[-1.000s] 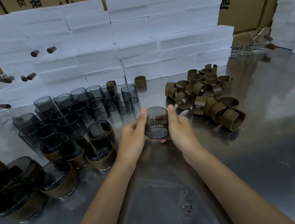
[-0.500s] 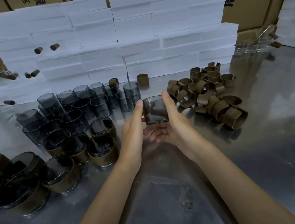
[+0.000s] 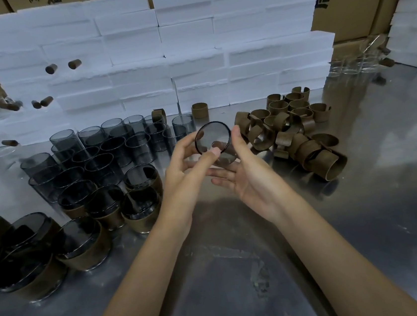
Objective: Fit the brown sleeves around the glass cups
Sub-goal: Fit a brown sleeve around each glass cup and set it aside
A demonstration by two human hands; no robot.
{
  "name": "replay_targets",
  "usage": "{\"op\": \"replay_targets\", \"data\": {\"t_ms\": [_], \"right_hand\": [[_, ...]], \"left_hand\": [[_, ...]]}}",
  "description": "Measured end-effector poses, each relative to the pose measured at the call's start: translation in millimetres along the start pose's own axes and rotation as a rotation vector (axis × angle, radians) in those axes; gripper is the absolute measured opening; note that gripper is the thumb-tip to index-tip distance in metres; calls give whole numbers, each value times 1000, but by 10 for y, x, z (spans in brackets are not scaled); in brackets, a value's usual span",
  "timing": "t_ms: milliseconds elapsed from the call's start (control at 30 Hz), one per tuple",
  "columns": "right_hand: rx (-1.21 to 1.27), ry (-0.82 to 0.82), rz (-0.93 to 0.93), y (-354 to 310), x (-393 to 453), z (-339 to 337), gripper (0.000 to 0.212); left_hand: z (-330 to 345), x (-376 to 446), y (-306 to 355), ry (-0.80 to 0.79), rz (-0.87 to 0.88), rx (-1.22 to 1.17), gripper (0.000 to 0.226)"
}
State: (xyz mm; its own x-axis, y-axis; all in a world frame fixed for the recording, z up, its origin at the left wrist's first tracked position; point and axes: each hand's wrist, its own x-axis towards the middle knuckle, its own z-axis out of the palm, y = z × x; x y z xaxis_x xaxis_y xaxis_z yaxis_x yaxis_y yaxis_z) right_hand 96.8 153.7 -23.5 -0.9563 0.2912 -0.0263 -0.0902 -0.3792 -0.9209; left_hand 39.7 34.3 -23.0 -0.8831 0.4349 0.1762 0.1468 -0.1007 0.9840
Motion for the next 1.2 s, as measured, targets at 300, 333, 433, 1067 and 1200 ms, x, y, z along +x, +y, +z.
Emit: {"op": "replay_targets", "data": {"t_ms": [300,333,433,1067,1200], "right_hand": [[-83,30,-11,60,30,7,40],[-107,24,-14,68,31,6,37],[-146,13,-9,96,42,23,37],[-296,310,-194,72,63,-2,38],[-448,321,-351,144,63,-5,49]], "left_hand": [[-29,49,-101,68,-20,27,61],[-34,52,-95,85,-33,19,61],[-73,71,-78,132,-86,-29,43],[26,41,-118,-92,-99,-160,43],[76,41,-106,-127,-159,-241,45]]}}
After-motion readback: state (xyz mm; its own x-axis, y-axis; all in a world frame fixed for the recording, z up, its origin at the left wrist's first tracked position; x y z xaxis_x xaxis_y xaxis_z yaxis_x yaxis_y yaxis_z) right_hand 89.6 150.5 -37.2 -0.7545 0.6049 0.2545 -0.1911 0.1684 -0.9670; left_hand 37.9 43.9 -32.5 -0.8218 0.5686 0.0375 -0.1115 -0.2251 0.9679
